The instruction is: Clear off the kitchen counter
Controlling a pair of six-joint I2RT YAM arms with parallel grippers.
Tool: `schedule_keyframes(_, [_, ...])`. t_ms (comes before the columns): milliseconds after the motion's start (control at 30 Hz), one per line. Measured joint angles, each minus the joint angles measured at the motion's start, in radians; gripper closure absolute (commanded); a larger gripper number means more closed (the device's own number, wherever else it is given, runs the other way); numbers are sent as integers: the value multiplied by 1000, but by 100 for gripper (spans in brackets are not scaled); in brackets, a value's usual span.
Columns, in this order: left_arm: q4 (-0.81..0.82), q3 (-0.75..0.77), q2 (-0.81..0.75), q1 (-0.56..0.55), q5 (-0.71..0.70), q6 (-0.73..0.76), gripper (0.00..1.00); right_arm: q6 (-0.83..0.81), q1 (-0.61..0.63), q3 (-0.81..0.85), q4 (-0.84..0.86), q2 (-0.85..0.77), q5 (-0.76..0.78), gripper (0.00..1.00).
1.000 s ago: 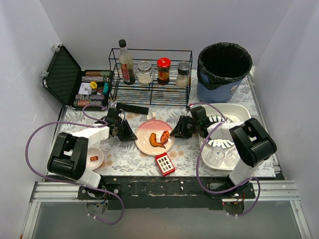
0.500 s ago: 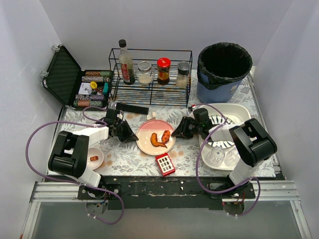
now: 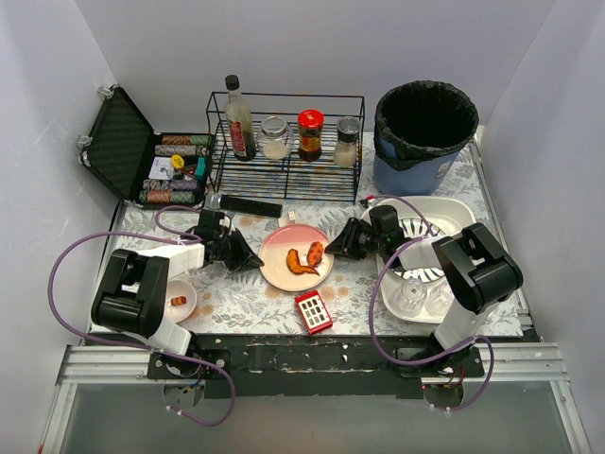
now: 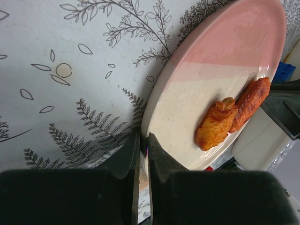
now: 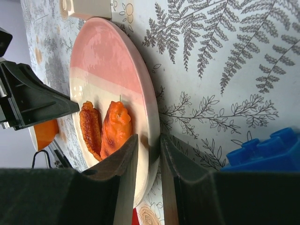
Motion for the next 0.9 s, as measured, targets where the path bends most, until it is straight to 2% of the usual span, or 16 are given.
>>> schedule_keyframes(567, [107, -29, 35, 4, 82, -20, 100, 1, -19, -1, 55, 12, -16, 68])
schedule_keyframes(900, [120, -29, 43, 5, 100, -21, 100, -2, -21, 2, 63, 20, -78, 63])
